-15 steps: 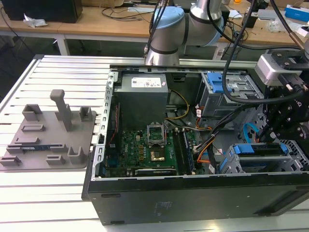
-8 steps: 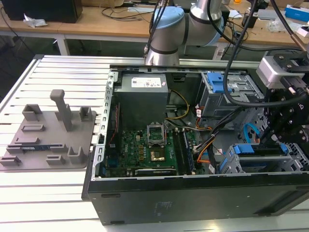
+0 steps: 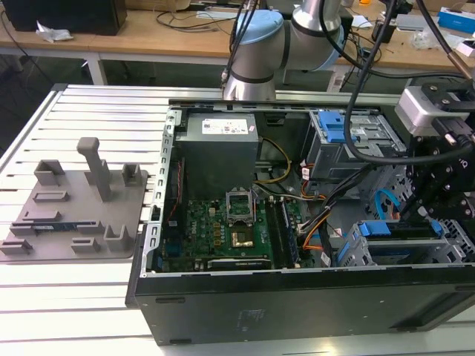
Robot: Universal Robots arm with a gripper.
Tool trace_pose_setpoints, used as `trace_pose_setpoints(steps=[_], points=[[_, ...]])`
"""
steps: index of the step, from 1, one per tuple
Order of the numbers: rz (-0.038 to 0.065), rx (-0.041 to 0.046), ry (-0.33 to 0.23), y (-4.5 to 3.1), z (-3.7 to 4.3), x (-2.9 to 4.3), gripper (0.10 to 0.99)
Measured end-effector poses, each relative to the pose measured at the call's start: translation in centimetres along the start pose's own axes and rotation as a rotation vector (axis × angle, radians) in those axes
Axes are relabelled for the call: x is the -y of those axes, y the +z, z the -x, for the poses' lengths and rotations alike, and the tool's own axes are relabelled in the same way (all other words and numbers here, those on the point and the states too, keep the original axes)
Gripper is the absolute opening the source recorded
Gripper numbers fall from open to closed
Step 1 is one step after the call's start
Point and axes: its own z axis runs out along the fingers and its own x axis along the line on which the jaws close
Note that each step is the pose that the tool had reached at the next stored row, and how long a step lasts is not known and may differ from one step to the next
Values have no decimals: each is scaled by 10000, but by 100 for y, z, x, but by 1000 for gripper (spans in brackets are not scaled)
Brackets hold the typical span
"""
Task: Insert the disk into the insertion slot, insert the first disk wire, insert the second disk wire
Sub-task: 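Insert the second disk wire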
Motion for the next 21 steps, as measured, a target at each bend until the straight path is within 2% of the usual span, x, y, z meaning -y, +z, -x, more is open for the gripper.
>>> trace_pose_setpoints(steps=[10, 21], points=[[-1, -2, 32, 10, -7, 9, 161], [-1, -1, 55, 61, -8, 18, 161]])
